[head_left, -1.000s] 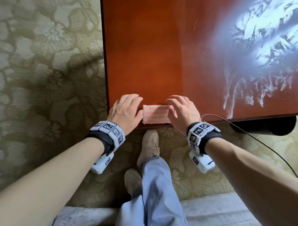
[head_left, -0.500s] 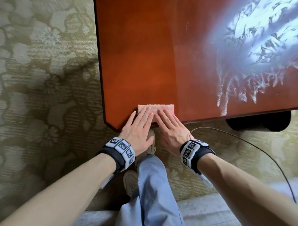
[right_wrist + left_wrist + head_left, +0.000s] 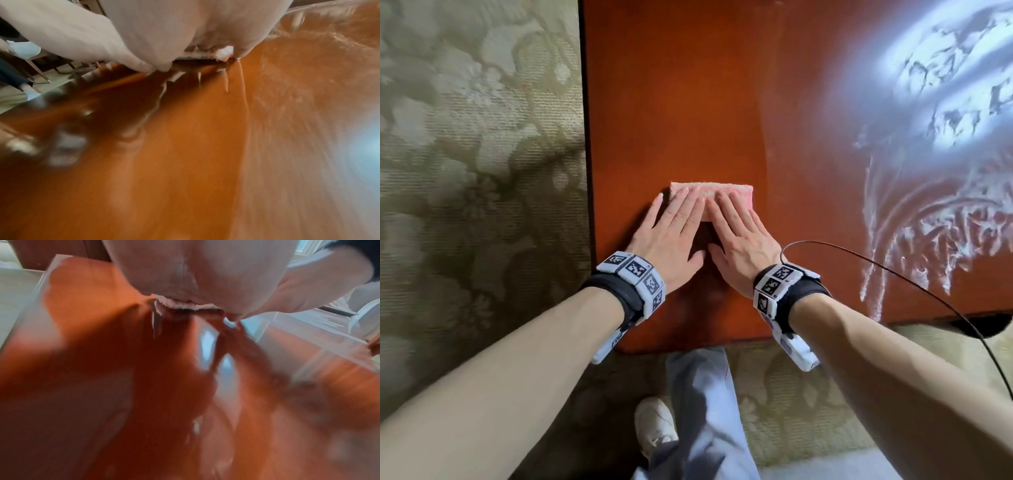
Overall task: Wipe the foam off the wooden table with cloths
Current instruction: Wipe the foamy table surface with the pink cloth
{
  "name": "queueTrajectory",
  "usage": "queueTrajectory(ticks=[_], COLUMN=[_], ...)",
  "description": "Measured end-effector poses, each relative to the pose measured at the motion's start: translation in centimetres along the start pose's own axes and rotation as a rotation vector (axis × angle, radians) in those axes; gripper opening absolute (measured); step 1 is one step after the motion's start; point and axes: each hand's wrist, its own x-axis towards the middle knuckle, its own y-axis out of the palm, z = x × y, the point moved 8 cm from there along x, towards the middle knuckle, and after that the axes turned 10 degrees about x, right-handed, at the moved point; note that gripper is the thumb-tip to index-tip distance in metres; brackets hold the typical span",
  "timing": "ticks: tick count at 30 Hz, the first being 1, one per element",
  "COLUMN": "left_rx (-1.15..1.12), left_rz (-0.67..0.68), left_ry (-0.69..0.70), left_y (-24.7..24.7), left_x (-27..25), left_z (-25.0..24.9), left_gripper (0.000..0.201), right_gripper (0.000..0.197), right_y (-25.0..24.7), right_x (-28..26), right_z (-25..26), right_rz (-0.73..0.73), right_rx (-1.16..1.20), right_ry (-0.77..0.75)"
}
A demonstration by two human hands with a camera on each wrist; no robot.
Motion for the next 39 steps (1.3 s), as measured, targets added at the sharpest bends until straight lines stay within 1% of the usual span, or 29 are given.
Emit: queueTrajectory(ticks=[3,7,13,19,22,27,31,35,39], left_rx=[0.007,0.007,0.012,0.009,-0.002,-0.01,-0.034,-0.05,-0.058], left_rz=[-0.014,0.001,-0.009,-0.025,-0.008,0.005,0.011,0.034,0.045], left_ry=[-0.012,-0.026,-0.035,-0.056,-0.059,-0.098,-0.117,-0.135,-0.145], left_y=[-1.1,-2.6,-4.6,-6.2,-6.7,-7.3,-7.3,-6.9,-6.2], left_x=[4.4,10.5,18.0,23.8,26.1,28.5,28.8,27.7,25.4], left_z=[3.1,7.2,11.8,16.3,18.7,21.9,23.7,24.6,24.9], left_gripper=[0.084,0.083,0.083,0.082,0.082,0.081,0.081,0.082,0.082], right_gripper=[0.075,0.074,0.073,0.071,0.071,0.072,0.073,0.075,0.076], right_y=[-2.0,-4.6,-7.8,-10.3,-11.3,-12.3,-12.3,-11.8,-10.6], right_x=[5.1,12.0,20.2,27.3,30.6,35.0,37.0,37.1,35.9], right_z=[-1.3,-3.0,-4.9,-6.0,-6.1,-6.1,-5.4,-4.2,-2.6], right_rz=[-0.014,-0.014,-0.039,-0.058,-0.051,-0.018,0.02,0.029,0.037], right_rx=[0.003,0.006,-0.012,-0.027,-0.022,-0.014,-0.002,-0.007,-0.025], right_ry=[-0.011,-0.016,-0.019,-0.03,-0.03,-0.04,-0.051,-0.07,-0.113])
